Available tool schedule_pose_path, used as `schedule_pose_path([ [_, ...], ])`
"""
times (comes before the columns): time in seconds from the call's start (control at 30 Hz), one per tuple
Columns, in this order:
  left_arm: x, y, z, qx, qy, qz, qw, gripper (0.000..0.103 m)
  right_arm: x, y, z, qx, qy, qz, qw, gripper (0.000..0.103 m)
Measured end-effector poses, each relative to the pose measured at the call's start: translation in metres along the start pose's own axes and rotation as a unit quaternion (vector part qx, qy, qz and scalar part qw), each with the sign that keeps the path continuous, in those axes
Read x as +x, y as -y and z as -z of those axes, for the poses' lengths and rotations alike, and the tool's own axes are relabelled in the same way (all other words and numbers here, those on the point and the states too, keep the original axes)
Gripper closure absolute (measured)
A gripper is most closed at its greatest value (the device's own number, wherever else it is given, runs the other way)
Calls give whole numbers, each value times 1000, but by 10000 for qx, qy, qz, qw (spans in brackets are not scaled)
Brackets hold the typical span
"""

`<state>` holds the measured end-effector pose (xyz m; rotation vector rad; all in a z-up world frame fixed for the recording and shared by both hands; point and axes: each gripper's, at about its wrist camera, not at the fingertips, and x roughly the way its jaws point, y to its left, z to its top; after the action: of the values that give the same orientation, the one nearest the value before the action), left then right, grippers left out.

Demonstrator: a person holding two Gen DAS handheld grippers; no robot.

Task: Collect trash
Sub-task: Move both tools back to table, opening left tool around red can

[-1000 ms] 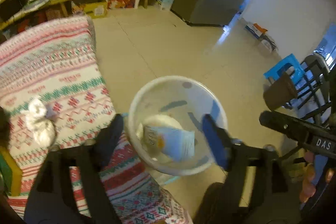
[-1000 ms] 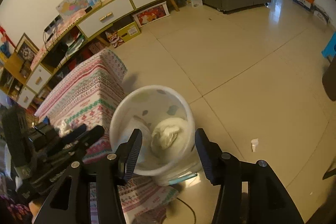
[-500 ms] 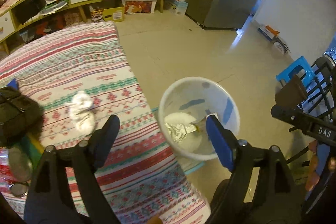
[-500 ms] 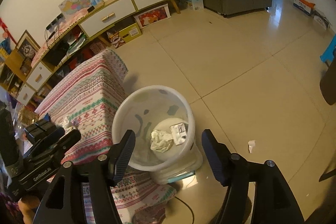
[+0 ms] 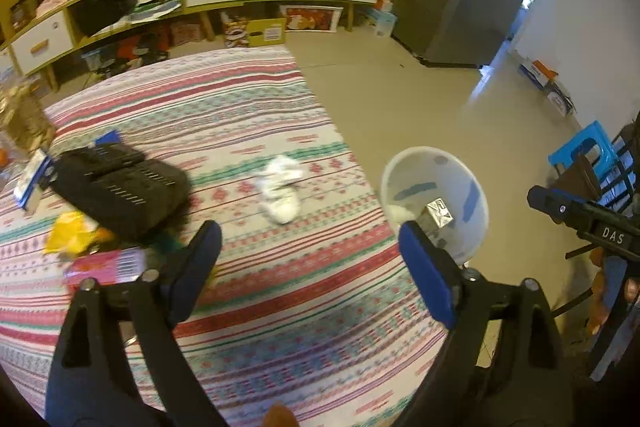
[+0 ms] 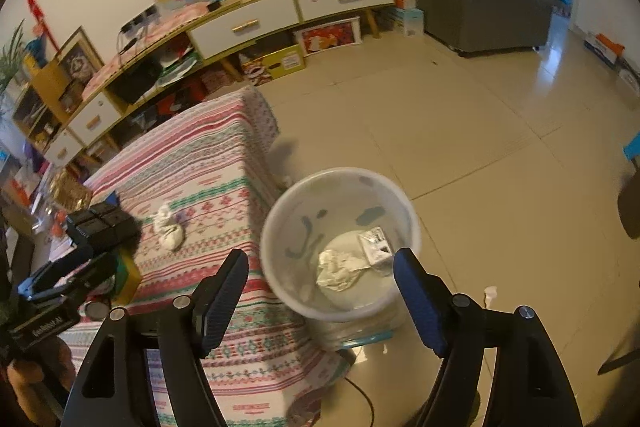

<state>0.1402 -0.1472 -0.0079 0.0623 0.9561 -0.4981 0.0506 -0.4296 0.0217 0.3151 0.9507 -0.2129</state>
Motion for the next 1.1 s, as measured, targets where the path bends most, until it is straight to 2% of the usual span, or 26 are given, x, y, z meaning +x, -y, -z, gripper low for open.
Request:
schedule_pose_path([
  [0.17,-16,-35,2,-302,-55,-206,9993,10,6,-25,0,-181,-45,-100,9998,24],
  [0.3,-18,-64,5,-537,-242,-445,9973,10,13,-41,2,-236,-99,-172,9995,24],
  [0.43,-15,-93,12,-801,-539,-661,9931,10,20,-55,3,-302,-163,-222,9992,23],
  [0.57,-9,-117,17,-1250,-796,-650,9868,10,26,-65,3,-375,-210,-239,9988,23],
  [0.7,-2,-124,22,-1400,-966,-559,9838,10,31,-71,4,-432,-259,-233,9985,23],
  [1.1,23,-130,28,-1432,-1276,-709,9789,10,38,-76,6,-532,-353,-200,9978,23],
])
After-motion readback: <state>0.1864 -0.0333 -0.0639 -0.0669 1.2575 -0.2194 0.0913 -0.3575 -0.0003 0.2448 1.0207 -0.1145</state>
